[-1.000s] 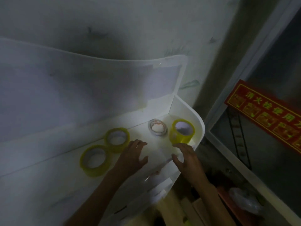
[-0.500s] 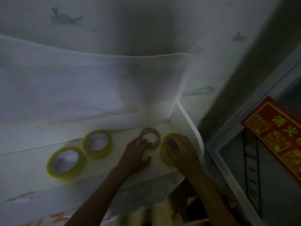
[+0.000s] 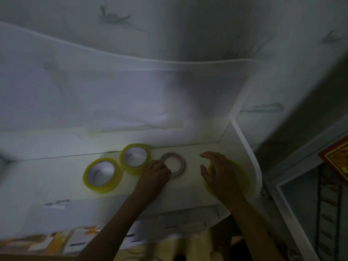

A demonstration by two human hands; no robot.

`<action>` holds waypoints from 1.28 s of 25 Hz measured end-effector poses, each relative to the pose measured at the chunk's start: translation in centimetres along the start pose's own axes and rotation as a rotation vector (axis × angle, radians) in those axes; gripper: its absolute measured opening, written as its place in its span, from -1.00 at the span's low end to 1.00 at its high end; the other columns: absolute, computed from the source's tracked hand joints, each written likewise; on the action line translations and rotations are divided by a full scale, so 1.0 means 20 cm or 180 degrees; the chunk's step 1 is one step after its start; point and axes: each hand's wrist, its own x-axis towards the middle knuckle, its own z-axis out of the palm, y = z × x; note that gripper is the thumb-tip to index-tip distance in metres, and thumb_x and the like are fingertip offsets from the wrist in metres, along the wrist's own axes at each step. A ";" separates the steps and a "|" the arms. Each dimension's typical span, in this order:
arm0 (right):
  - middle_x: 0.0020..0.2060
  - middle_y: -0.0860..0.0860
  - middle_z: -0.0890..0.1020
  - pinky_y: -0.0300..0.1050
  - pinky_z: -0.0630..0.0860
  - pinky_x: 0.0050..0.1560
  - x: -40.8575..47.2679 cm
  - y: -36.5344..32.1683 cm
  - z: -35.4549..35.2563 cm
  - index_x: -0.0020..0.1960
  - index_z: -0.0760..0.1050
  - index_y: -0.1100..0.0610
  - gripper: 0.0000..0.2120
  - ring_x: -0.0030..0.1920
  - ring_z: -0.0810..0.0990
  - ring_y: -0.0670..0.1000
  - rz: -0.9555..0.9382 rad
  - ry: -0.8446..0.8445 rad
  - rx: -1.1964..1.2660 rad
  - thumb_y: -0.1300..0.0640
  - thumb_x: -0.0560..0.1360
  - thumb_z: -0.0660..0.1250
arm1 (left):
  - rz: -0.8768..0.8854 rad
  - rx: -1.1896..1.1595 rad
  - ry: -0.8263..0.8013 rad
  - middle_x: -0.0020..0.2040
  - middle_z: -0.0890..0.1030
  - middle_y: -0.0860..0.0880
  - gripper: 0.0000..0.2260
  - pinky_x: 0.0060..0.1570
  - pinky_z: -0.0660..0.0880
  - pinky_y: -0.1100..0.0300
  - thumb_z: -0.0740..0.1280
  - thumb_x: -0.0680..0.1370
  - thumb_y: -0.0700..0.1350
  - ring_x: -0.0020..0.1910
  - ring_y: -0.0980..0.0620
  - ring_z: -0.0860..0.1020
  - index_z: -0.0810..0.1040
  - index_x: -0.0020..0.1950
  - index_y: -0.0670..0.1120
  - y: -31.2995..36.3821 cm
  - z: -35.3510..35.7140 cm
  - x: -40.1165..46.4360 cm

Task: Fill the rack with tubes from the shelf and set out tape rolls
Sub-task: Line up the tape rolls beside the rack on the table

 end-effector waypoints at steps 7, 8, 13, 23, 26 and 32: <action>0.06 0.04 0.59 -0.27 0.36 0.16 -0.03 -0.11 0.09 0.15 0.54 0.12 -0.70 0.10 0.52 0.01 0.0061 0.0048 -0.0018 0.04 0.49 0.22 | 0.0201 -0.0532 0.0332 -0.08 0.56 -0.10 -0.78 -0.05 0.42 0.06 0.20 0.58 -0.08 -0.05 -0.09 0.47 0.59 -0.07 -0.15 0.02 -0.13 0.02; 0.06 0.04 0.59 -0.25 0.36 0.16 -0.05 -0.12 0.13 0.15 0.54 0.12 -0.70 0.10 0.52 0.01 0.0083 -0.0001 -0.0011 0.04 0.49 0.22 | 0.0232 -0.0571 0.0436 -0.09 0.55 -0.10 -0.79 -0.04 0.42 0.08 0.21 0.58 -0.09 -0.05 -0.08 0.47 0.59 -0.07 -0.16 0.02 -0.17 0.02; 0.06 0.01 0.56 -0.11 0.51 0.05 -0.12 -0.16 0.37 0.18 0.52 0.05 -0.66 0.10 0.52 0.02 0.0285 -0.0405 -0.0019 0.02 0.44 0.20 | 0.0264 -0.0407 0.0944 -0.12 0.57 -0.12 -0.81 -0.05 0.41 0.10 0.24 0.56 -0.12 -0.06 -0.09 0.47 0.59 -0.10 -0.20 -0.04 -0.34 -0.05; -0.19 0.00 0.54 -0.03 0.47 -0.25 -0.16 -0.16 0.56 -0.10 0.54 0.07 -0.76 -0.16 0.55 0.10 0.0202 -0.0505 -0.0942 0.03 0.52 0.12 | -0.0013 -0.0211 0.1015 -0.10 0.57 -0.07 -0.84 0.04 0.37 0.13 0.27 0.53 -0.10 -0.05 -0.07 0.47 0.59 -0.07 -0.15 -0.24 -0.55 -0.35; -0.12 0.03 0.55 -0.04 0.51 -0.12 -0.17 -0.21 0.50 -0.04 0.55 0.10 -0.73 -0.07 0.50 0.06 0.0249 -0.0302 -0.0735 0.04 0.56 0.10 | -0.0081 -0.0225 0.1095 -0.09 0.57 -0.07 -0.83 0.07 0.42 0.09 0.30 0.53 -0.08 -0.02 -0.09 0.50 0.60 -0.09 -0.17 -0.28 -0.61 -0.43; -0.13 -0.04 0.55 -0.24 0.43 -0.05 -0.02 -0.57 0.33 -0.02 0.57 0.10 -0.85 -0.06 0.49 -0.06 -0.0022 0.0245 0.0217 0.07 0.52 0.27 | -0.0451 -0.0170 0.1204 -0.03 0.58 -0.01 -0.79 -0.01 0.41 0.24 0.31 0.53 0.00 0.01 -0.04 0.49 0.62 0.00 -0.11 -0.32 -0.80 -0.60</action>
